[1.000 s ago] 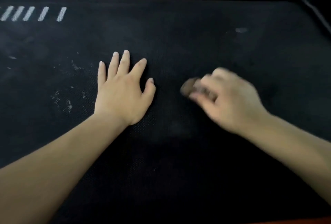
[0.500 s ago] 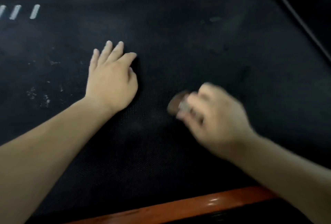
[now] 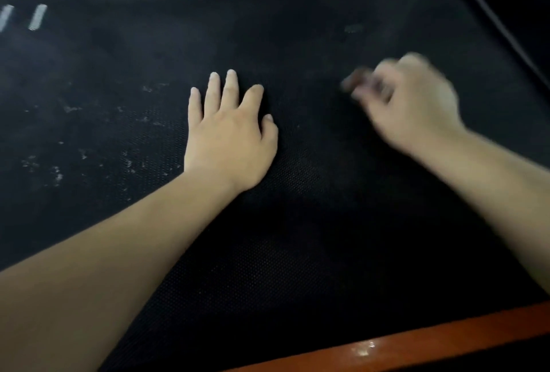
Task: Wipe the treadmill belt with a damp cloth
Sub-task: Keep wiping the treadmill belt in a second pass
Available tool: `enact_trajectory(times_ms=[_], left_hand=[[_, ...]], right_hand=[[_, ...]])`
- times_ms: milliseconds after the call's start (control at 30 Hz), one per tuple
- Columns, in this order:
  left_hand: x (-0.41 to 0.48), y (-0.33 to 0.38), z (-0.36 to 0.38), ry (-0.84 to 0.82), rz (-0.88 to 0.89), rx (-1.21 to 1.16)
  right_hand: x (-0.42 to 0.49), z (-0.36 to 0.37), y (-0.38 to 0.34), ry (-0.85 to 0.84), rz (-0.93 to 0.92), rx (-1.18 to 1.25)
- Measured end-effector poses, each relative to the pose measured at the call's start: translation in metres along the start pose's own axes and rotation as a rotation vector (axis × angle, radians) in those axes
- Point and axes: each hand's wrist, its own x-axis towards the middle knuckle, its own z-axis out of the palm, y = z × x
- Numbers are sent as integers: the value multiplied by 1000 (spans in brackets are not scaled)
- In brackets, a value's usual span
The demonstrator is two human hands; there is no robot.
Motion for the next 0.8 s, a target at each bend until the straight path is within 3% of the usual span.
enact_trajectory(times_ms=[67,100,167,233,367,433,500,533,600,667,700,800], left_hand=[[0,0,0,0,5,4],[0,1,0,2,9,6],[0,0,1,2,7,13],[0,0,1,7,1,14],[1,0,1,16,2,5],[1,0,2,15,8,5],[1,-1,3,20,3,17],[1,-1,3,22,-1,25],[0,-1,4,20,-6,28],[0,0,4,17,-1,24],[0,0,4,20,3,24],[0,0,2,27,-2,19]], right_hand=[[26,6,5,37,205,44],[21,11,-6,51,137,41],[-7,14,-39,-26,-170,139],[-4,14,-36,-112,-253,217],[60,20,-4,33,137,100],[44,24,-25,44,-25,129],[20,27,-44,-87,-249,263],[27,26,-37,-120,-271,280],[73,30,-11,-22,-109,195],[125,30,14,39,245,124],[136,33,14,50,295,113],[121,45,-18,-44,-13,202]])
